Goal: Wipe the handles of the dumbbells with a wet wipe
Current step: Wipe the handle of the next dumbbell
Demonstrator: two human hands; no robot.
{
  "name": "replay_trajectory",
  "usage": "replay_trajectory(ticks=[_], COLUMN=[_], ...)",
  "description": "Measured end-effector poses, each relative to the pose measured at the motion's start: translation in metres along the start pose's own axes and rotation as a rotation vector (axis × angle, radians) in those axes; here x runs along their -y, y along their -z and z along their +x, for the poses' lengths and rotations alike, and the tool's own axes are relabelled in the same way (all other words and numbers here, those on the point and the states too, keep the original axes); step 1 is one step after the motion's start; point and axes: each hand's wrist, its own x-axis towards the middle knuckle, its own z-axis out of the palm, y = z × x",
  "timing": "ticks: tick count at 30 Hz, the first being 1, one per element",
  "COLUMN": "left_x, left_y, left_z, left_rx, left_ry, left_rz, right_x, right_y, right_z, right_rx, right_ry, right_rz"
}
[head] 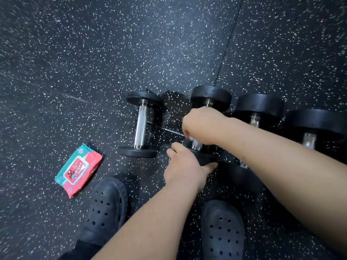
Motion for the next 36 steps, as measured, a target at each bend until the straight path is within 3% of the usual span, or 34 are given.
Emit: replay_trajectory(ticks=[3, 11, 14, 20, 32, 36], left_x=[0.000, 0.000, 0.000, 0.001, 0.002, 0.002], left_y=[0.000, 0.000, -0.001, 0.000, -0.001, -0.001], left_z=[0.000, 0.002, 0.001, -0.001, -0.001, -0.001], left_rx=[0.001, 0.005, 0.003, 0.005, 0.005, 0.003], left_ry=[-0.002, 0.000, -0.008, -0.025, -0.031, -0.032], left_rz=[-0.006, 0.027, 0.029, 0.018, -0.009, -0.014], right_x=[0.003, -0.028, -0.029, -0.020, -0.023, -0.010], right_y=[-0.007, -0.047, -0.071, -0.081, -0.074, -0.058], right_z=[-0.003, -0.047, -0.060, -0.067, -0.066, -0.053], right_rx=[-0.019, -0.501, -0.605, -0.469, -0.452, -0.308], right_ry=[0.031, -0.044, -0.028, 0.058, 0.090, 0.077], right_rz=[0.083, 0.432, 0.486, 0.571, 0.394, 0.131])
